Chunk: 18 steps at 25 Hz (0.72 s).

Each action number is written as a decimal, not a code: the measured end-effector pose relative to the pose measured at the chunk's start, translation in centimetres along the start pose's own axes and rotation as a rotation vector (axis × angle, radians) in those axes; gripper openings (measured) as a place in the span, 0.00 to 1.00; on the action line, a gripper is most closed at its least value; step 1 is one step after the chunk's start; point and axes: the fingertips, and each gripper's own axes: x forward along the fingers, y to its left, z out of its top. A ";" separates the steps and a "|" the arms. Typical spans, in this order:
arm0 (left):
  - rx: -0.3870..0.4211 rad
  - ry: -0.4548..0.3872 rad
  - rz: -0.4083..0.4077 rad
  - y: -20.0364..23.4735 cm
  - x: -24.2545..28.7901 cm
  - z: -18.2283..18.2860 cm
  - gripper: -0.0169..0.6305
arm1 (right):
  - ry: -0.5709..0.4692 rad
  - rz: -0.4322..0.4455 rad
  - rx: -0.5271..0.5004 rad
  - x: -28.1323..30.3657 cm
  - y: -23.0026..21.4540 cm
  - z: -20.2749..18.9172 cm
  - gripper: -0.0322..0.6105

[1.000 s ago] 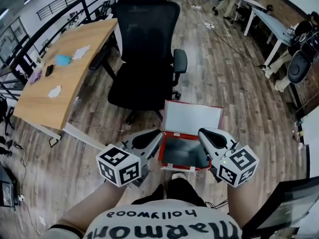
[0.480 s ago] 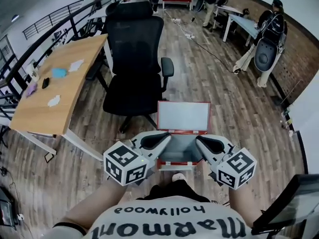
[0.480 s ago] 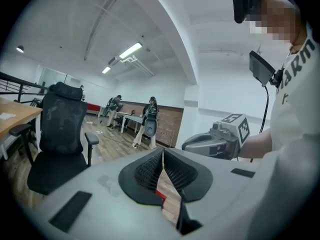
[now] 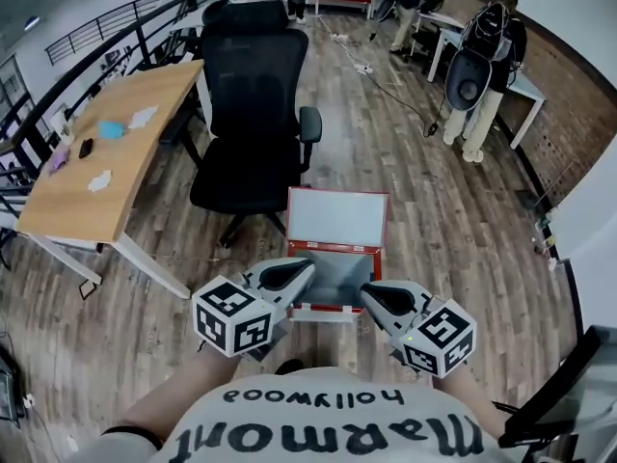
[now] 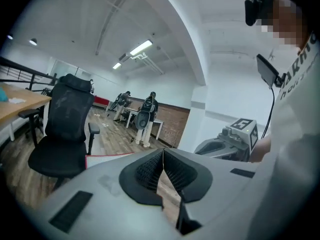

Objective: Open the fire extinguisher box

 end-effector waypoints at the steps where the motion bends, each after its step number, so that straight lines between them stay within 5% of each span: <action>1: -0.016 -0.008 0.010 -0.2 -0.1 -0.2 0.04 | -0.007 0.010 0.002 -0.5 0.0 0.0 0.07; 12: 0.004 -0.003 0.083 -2.0 -1.1 -1.6 0.04 | -0.079 -0.078 0.145 -3.8 -2.3 -1.1 0.07; 18: 0.005 0.012 0.077 -2.5 -1.8 -2.8 0.04 | -0.106 -0.037 0.176 -4.0 -0.9 -1.3 0.07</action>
